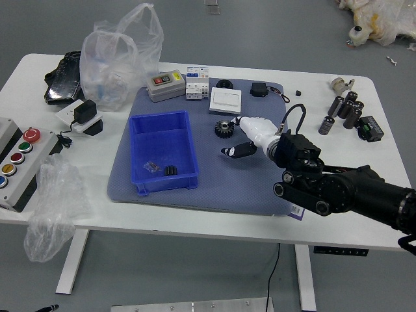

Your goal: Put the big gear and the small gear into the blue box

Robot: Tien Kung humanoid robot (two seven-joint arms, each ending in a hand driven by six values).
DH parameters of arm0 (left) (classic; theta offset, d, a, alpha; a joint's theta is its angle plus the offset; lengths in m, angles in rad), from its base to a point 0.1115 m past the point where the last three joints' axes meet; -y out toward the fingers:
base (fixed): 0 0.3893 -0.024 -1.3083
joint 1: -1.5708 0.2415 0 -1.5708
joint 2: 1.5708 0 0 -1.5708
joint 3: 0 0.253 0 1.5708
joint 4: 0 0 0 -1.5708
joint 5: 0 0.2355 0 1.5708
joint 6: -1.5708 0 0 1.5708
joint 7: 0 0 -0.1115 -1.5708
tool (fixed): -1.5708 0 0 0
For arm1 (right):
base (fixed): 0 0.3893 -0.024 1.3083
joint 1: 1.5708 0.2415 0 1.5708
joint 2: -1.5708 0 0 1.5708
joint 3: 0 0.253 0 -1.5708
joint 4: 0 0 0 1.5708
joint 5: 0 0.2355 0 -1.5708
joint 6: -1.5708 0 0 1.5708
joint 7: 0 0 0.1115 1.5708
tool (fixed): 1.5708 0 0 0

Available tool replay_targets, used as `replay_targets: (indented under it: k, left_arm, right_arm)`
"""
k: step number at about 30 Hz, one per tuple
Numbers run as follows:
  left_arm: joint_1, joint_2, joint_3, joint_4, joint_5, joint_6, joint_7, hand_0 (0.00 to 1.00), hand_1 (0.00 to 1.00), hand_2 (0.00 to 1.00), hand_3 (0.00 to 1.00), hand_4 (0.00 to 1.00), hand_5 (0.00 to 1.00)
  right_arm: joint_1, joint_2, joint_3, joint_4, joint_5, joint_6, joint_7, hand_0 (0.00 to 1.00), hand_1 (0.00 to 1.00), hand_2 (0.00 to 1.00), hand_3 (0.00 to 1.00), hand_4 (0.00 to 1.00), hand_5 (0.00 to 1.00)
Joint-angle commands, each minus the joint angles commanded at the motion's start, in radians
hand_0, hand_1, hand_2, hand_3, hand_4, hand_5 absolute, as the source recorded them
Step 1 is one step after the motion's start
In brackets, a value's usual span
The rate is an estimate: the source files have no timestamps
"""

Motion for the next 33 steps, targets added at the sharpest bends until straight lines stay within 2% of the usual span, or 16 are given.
replay_targets:
  k: [9, 10, 15, 16, 21, 22, 27, 28, 33]
  left_arm:
    - [-0.001, 0.001, -0.01, 0.0, 0.016, -0.003, 0.004, 0.717, 0.624, 0.629, 0.73, 0.822, 0.611]
    - [0.0, 0.001, -0.012, 0.0, 0.018, -0.003, 0.005, 0.716, 0.624, 0.629, 0.73, 0.822, 0.61]
    - [0.002, 0.002, -0.024, -0.001, 0.031, -0.004, 0.011, 0.716, 0.624, 0.629, 0.73, 0.822, 0.61]
    - [0.001, 0.002, -0.026, -0.002, 0.033, -0.004, 0.012, 0.716, 0.623, 0.629, 0.73, 0.821, 0.608]
    - [-0.003, 0.004, -0.034, -0.002, 0.046, -0.006, 0.016, 0.716, 0.623, 0.629, 0.73, 0.821, 0.608]
    - [-0.004, 0.005, -0.034, -0.002, 0.047, -0.006, 0.016, 0.716, 0.623, 0.628, 0.73, 0.821, 0.607]
    - [-0.006, 0.005, -0.037, -0.002, 0.052, -0.007, 0.017, 0.716, 0.623, 0.628, 0.73, 0.821, 0.607]
    - [-0.005, 0.005, -0.037, -0.002, 0.051, -0.007, 0.017, 0.716, 0.623, 0.628, 0.73, 0.821, 0.604]
    - [-0.001, 0.002, -0.036, -0.002, 0.046, -0.006, 0.017, 0.716, 0.623, 0.628, 0.73, 0.821, 0.604]
  right_arm:
    - [-0.013, -0.005, 0.04, 0.027, -0.038, -0.006, -0.001, 0.962, 0.86, 0.853, 0.815, 0.794, 0.431]
    - [-0.017, -0.007, 0.05, 0.029, -0.044, -0.008, 0.0, 0.997, 0.901, 0.868, 0.844, 0.801, 0.429]
    - [-0.032, -0.018, 0.1, 0.018, -0.051, -0.025, 0.017, 0.997, 0.901, 0.868, 0.844, 0.801, 0.429]
    - [-0.033, -0.018, 0.107, 0.011, -0.048, -0.029, 0.021, 0.989, 0.919, 0.949, 0.994, 0.782, 0.39]
    - [-0.037, -0.013, 0.13, -0.036, -0.026, -0.054, 0.037, 0.989, 0.919, 0.949, 0.994, 0.782, 0.39]
    - [-0.038, -0.011, 0.133, -0.044, -0.024, -0.058, 0.04, 0.998, 0.99, 0.998, 0.998, 0.946, 0.403]
    - [-0.042, -0.002, 0.152, -0.078, -0.029, -0.081, 0.045, 0.998, 0.99, 0.998, 0.998, 0.946, 0.403]
    - [-0.044, -0.001, 0.159, -0.084, -0.033, -0.083, 0.042, 0.998, 0.998, 0.998, 0.998, 0.998, 0.438]
    - [-0.049, -0.002, 0.188, -0.11, -0.038, -0.074, 0.033, 0.998, 0.998, 0.998, 0.998, 0.998, 0.438]
